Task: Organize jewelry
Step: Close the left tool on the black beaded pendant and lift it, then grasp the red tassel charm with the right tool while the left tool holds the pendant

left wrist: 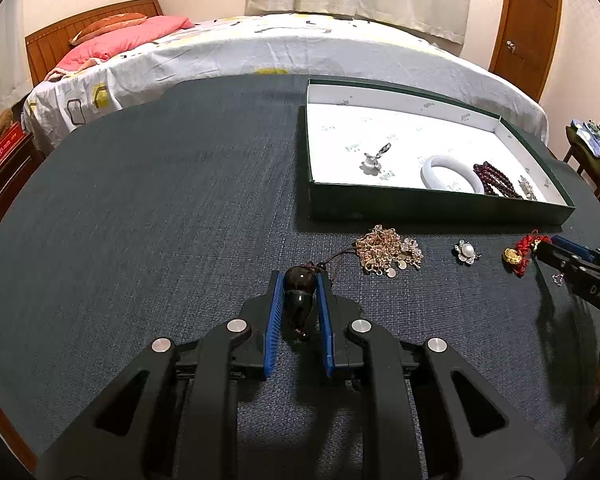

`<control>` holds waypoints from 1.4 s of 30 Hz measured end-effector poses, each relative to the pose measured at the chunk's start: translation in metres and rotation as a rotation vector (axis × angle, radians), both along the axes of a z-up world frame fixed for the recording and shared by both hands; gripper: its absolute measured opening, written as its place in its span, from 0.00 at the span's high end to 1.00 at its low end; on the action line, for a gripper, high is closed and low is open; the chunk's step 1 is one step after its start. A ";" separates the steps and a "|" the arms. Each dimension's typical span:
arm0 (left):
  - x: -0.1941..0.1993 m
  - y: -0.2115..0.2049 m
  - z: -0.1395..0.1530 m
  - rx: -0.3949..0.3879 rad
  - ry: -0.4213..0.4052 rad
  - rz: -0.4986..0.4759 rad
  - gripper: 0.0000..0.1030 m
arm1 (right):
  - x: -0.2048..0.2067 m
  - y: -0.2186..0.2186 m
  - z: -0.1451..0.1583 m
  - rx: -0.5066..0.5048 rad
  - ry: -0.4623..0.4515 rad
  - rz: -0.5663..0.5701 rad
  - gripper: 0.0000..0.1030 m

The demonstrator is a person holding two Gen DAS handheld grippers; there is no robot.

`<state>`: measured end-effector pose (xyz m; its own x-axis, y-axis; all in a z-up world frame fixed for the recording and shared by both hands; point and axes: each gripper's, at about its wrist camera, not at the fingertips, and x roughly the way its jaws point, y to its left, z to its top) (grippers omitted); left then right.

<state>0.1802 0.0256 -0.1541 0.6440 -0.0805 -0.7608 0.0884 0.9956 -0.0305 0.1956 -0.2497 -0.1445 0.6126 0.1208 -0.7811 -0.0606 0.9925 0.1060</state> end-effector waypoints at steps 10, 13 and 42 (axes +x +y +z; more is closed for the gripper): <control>0.000 0.000 -0.001 -0.001 0.001 0.001 0.83 | 0.003 -0.008 0.004 0.031 -0.005 -0.007 0.76; 0.001 -0.001 -0.001 -0.004 0.005 0.000 0.83 | 0.006 -0.009 0.003 0.036 0.002 0.001 0.76; -0.005 -0.008 0.019 -0.014 -0.040 -0.019 0.83 | -0.022 -0.011 0.035 0.072 -0.099 -0.007 0.91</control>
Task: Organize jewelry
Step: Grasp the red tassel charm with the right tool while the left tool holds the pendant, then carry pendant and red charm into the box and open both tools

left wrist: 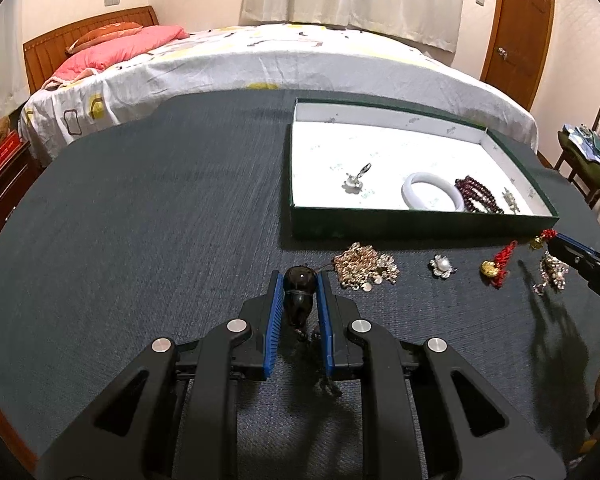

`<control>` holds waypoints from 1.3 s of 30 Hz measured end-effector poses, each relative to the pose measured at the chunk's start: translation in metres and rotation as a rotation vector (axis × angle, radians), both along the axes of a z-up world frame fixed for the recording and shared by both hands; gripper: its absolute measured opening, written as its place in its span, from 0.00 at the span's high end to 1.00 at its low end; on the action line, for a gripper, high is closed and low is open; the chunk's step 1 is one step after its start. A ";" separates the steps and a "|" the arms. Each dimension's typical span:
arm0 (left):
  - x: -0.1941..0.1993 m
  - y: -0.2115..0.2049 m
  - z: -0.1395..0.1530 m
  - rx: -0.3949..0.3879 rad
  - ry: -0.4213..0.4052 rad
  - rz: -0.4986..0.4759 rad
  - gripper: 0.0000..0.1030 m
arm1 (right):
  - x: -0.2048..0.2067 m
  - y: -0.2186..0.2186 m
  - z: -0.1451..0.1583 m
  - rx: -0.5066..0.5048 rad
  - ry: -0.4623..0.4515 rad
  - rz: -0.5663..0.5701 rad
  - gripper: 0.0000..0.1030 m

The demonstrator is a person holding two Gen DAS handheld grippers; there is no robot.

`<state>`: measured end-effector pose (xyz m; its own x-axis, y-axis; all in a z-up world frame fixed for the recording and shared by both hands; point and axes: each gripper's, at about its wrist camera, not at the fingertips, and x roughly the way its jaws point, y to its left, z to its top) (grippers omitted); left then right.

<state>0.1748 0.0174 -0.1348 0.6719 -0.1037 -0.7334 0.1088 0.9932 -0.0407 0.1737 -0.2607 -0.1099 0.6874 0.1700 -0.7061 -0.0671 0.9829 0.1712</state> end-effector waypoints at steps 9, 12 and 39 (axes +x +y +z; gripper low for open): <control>-0.010 -0.005 0.031 -0.016 -0.060 -0.015 0.83 | -0.015 -0.004 0.026 0.012 -0.062 -0.011 0.91; -0.012 -0.008 0.045 -0.026 -0.090 -0.023 0.83 | -0.018 -0.005 0.039 0.014 -0.093 -0.015 0.91; 0.124 -0.097 0.086 -0.047 -0.253 -0.078 0.83 | 0.096 -0.016 0.064 0.008 -0.229 -0.062 0.91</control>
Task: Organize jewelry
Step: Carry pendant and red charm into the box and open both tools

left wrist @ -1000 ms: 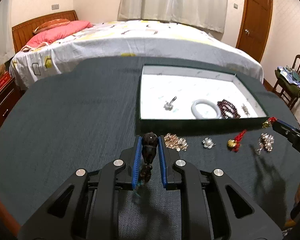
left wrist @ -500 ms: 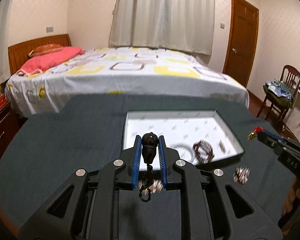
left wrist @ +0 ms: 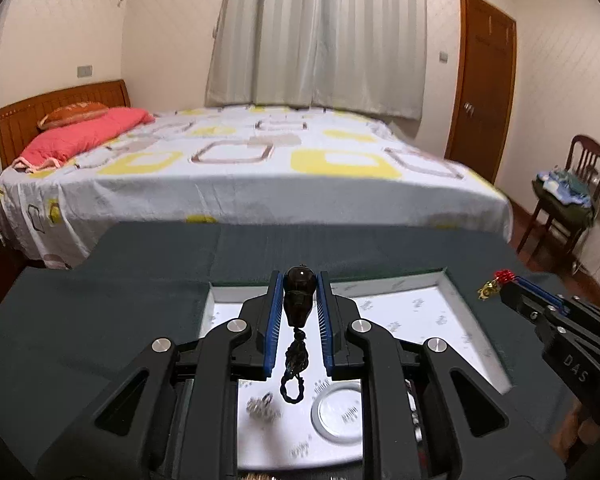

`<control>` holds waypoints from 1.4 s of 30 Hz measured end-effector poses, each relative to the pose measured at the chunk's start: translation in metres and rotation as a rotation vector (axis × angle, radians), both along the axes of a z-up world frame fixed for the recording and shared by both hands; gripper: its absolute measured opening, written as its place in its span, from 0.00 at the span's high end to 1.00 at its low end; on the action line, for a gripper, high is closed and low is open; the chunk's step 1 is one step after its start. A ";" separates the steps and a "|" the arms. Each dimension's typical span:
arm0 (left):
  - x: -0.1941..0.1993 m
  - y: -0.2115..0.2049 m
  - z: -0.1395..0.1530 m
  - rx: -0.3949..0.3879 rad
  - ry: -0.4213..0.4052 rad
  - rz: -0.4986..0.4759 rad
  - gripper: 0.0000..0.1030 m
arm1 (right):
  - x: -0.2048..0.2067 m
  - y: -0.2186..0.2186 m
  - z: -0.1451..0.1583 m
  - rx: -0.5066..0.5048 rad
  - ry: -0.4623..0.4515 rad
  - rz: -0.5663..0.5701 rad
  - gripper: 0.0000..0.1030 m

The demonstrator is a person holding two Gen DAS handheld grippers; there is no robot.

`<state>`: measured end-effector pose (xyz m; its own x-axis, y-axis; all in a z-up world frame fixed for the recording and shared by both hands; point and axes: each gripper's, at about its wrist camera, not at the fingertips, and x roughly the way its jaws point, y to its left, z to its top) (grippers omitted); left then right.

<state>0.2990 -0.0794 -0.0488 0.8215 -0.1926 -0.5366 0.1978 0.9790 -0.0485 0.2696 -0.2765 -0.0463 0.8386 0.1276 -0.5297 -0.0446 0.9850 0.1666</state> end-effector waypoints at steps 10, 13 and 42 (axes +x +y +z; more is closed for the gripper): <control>0.060 -0.016 -0.076 0.051 0.236 0.017 0.83 | 0.049 0.002 -0.065 -0.030 0.172 0.000 0.91; 0.067 -0.017 -0.082 0.064 0.255 0.016 0.83 | 0.055 0.003 -0.075 -0.024 0.214 -0.004 0.91; 0.029 -0.005 -0.034 0.048 0.147 0.006 0.17 | 0.027 0.000 -0.045 0.000 0.158 -0.015 0.49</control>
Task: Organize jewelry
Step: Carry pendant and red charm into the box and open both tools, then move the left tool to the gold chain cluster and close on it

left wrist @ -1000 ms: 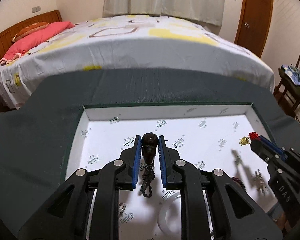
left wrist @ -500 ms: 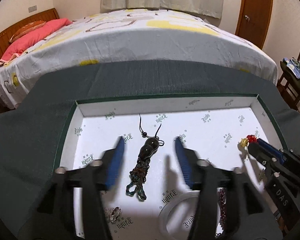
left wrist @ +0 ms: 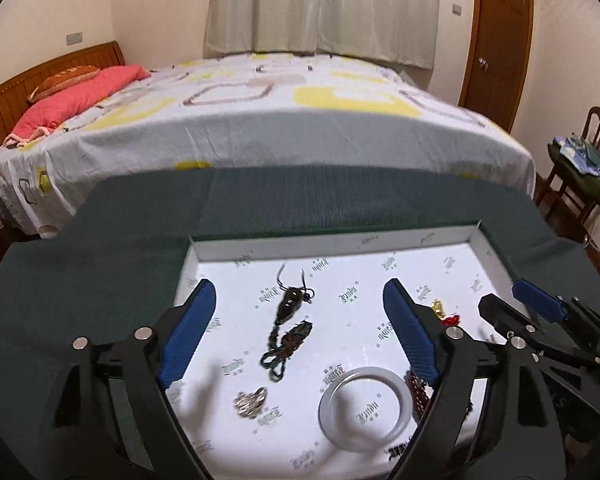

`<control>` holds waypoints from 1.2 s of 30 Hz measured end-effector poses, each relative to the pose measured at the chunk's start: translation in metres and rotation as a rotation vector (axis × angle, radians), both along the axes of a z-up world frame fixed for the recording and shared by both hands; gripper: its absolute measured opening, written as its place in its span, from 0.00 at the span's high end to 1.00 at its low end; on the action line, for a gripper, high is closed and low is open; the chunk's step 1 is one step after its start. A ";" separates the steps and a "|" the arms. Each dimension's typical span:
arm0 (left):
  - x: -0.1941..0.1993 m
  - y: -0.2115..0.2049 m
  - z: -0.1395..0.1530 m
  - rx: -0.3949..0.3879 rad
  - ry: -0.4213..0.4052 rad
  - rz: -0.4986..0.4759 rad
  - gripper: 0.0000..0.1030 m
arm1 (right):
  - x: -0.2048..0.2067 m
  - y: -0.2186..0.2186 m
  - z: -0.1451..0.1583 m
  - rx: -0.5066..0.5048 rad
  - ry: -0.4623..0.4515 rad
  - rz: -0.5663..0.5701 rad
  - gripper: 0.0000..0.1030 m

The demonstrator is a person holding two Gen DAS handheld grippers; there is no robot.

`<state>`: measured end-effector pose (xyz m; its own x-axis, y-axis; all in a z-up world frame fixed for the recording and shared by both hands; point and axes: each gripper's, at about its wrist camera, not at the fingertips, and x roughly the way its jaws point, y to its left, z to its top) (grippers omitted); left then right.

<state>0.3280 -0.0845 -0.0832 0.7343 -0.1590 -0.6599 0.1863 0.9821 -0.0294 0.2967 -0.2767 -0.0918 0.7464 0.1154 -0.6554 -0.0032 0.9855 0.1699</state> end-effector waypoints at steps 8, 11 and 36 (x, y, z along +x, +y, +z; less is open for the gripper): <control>-0.036 0.030 0.028 -0.037 -0.050 0.042 0.16 | -0.041 0.004 0.028 0.000 -0.066 -0.003 0.48; -0.051 0.038 0.027 -0.033 -0.047 0.051 0.16 | -0.059 0.008 0.030 0.011 -0.069 0.001 0.48; -0.114 0.062 -0.069 0.021 0.160 0.077 0.24 | -0.138 0.004 -0.022 0.003 0.061 -0.020 0.48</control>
